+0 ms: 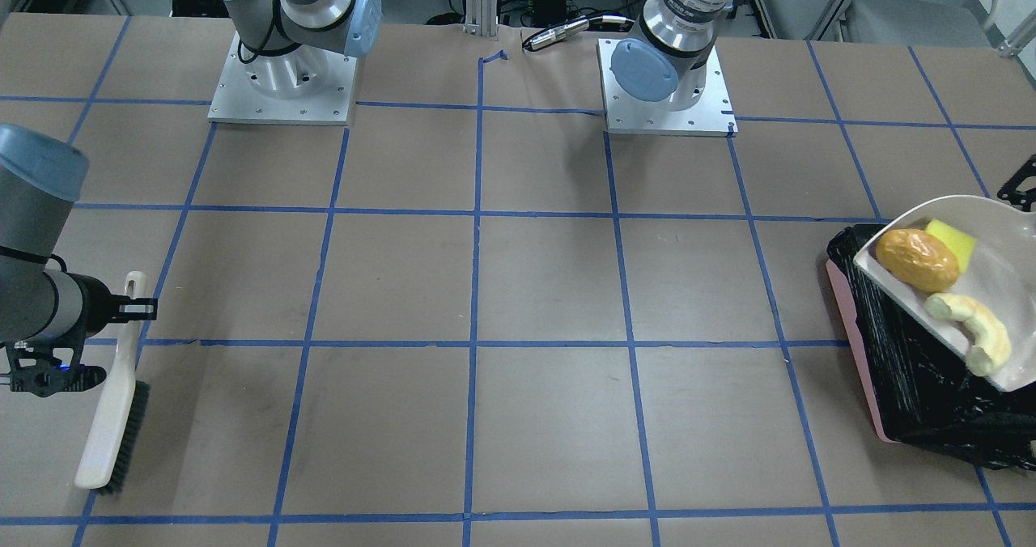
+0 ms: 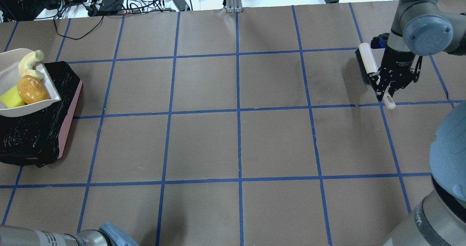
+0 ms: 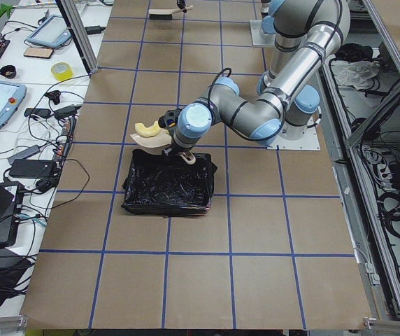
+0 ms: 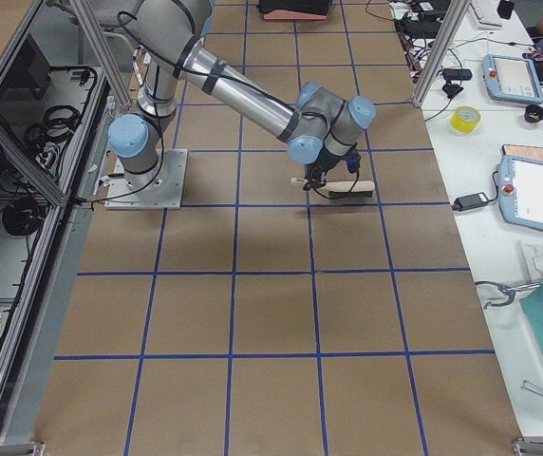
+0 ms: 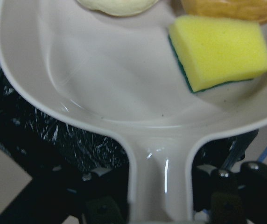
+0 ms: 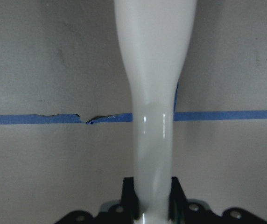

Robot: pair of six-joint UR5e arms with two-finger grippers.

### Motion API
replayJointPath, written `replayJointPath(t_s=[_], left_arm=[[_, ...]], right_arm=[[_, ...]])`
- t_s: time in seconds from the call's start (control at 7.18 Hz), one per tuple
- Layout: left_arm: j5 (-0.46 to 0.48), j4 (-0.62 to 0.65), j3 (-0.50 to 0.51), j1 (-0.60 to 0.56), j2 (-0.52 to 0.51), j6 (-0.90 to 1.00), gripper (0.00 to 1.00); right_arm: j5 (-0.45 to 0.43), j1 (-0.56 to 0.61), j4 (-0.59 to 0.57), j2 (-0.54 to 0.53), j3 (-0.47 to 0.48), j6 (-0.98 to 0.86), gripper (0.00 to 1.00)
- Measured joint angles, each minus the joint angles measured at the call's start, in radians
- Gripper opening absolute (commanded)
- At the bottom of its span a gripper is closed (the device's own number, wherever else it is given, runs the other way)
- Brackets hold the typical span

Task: Sweep and dump trash into bin
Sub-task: 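Tip the dustpan over the black bin with the left gripper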

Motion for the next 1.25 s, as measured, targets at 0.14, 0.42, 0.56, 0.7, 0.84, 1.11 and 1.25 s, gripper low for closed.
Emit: replayJointPath(t_s=[0.14,0.42,0.56,0.7,0.84,1.11,1.25], left_arm=[[0.041,-0.003,0.023,0.033,-0.006,0.003,0.0],[0.18,-0.002,0.069,0.056,-0.013,0.005,0.0],[0.29,-0.001,0.101,0.055,-0.016,0.006,0.0],[0.389,0.002,0.126,0.041,-0.018,0.008,0.0],[0.479,0.022,0.142,0.006,-0.025,0.011,0.0],[0.674,0.096,0.157,-0.116,-0.05,0.038,0.0],[0.767,0.125,0.161,-0.188,-0.062,0.049,0.0]], right_arm=[[-0.001,0.0,0.0,0.007,0.0,0.001,0.0],[0.001,-0.001,0.003,0.018,0.0,-0.005,0.0],[0.002,-0.001,0.003,0.021,0.0,-0.007,0.37],[0.003,-0.001,0.003,0.022,0.0,-0.008,0.5],[0.002,-0.001,0.002,0.022,0.0,-0.009,0.58],[0.0,-0.001,0.001,0.022,-0.001,-0.01,0.63],[-0.001,-0.001,0.001,0.021,-0.001,-0.009,0.66]])
